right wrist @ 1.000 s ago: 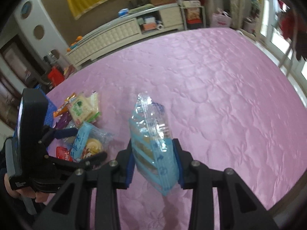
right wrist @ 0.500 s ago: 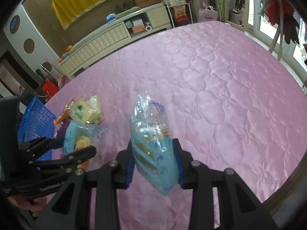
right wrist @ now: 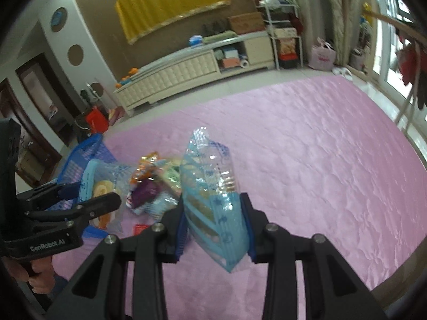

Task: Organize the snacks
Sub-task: 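Carry the wafer bag in the right gripper while the left gripper carries the bread bag to the basket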

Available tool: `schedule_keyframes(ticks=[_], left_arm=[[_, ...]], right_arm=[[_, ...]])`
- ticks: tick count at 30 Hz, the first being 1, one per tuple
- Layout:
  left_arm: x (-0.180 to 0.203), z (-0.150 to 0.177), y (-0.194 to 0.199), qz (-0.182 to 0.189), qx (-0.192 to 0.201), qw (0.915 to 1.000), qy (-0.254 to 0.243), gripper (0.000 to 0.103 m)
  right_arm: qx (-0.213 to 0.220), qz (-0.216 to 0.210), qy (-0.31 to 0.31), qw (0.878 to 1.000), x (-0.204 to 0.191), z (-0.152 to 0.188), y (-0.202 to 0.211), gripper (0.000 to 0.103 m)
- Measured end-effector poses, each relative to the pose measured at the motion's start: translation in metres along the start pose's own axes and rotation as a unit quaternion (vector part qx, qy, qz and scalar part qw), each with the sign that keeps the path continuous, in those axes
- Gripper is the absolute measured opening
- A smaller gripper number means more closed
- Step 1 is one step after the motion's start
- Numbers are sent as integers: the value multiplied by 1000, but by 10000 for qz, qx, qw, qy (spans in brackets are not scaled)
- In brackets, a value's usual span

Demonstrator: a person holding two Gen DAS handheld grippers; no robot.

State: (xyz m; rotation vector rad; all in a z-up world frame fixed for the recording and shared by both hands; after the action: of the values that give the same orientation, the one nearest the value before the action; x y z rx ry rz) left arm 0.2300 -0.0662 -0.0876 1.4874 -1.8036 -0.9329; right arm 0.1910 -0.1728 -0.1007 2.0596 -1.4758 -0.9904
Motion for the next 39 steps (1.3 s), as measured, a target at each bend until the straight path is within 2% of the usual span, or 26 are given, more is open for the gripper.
schedule_keyframes(ticks=[7,15,22,25,29,32,34,39], left_arm=[[-65,10,34,-346,201,9989,234,61],[-127,31,67,-565,355,9952,714,61],[-169,45,84,-879,402,9919,821,61],[-181,49,88,-897,441,9910,889,61],[-202,56,78,-834,347,9902,1068,61],[-211,62,68,-739,244,9906,1125,61],[-216,68,63,-820,201,9903,1103,61],[-217,75,48,-544,91,9910,1217,61]], right_arm=[[105,-292,473,9984,-67,-18,-3,40],[-131,-777,1073,9911,-147,-22,-21,40],[-345,-1284,1306,9825,-202,-20,-37,40],[-514,-1485,1410,9775,-227,-17,-51,40],[-696,-1486,1672,9722,-252,-6,-70,40],[-911,-1502,1700,9697,-259,4,-85,40],[-1051,-1553,1659,9681,-261,8,-94,40],[-1172,-1577,1695,9658,-269,15,-100,41]])
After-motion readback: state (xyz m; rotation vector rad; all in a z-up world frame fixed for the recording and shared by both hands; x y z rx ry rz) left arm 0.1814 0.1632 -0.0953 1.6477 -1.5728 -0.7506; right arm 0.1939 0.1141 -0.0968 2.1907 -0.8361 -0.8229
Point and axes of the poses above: each gripper's, at about its wrist camera, not at the fingertips, and y roughly against the way its jaws point, x to its right, z to its underside, the point moved 6 cm from there along -y, roughly the way its jaws point, and after that the axes turned 2 degrees about -z, right-handed, at the moved point
